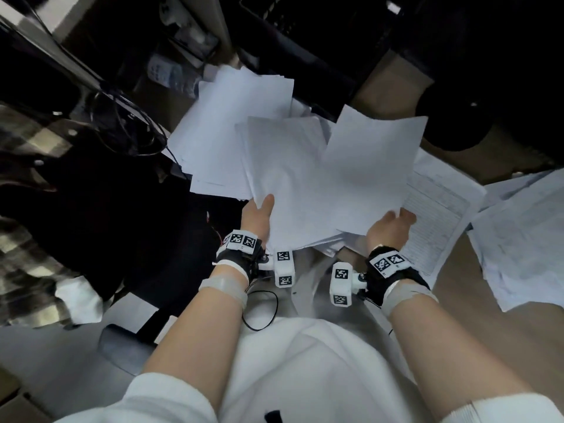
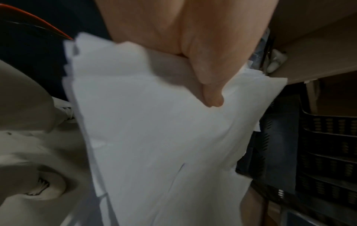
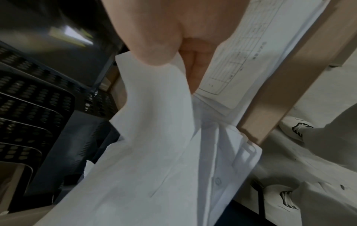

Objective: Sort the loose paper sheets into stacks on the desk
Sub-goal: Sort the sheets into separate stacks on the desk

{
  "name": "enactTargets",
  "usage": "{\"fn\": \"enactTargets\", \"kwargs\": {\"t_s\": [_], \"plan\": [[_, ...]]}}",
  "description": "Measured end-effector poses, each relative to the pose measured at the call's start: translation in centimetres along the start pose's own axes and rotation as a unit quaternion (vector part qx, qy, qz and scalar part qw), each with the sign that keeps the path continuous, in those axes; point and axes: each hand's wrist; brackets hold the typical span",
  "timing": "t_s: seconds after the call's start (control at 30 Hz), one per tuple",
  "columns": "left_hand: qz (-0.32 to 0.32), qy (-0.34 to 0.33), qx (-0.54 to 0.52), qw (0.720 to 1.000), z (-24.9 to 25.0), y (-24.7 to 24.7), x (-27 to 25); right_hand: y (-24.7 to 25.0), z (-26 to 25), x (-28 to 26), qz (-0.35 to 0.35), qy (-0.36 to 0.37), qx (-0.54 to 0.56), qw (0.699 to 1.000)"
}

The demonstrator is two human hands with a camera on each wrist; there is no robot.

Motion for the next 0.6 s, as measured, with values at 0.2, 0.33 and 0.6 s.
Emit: {"fn": "enactTargets", "kwargs": {"t_s": [0.2, 0.33, 0.6], "plan": [[0.035, -0.038, -0.040, 0.998, 1.5, 0.0, -0.2, 1.1, -1.7, 0.9, -0.006, 0.051, -0.005, 0.999], [0.107, -0.101, -0.054, 0.988, 5.0, 1.6, -2.0, 0.2, -3.9, -0.5, -0.030, 0.061, 0.030, 0.997], [0.269, -0.226, -0.068, 0.934, 9.7, 7.5, -2.0, -6.6, -6.0, -5.2, -0.122, 0.135, 0.005, 0.983]]}}
Point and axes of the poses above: each hand's wrist, its own x-axis towards the middle knuckle, its own y-axis out of the back of the hand, z = x × y, and after that the axes turned 3 degrees about -x, right-handed
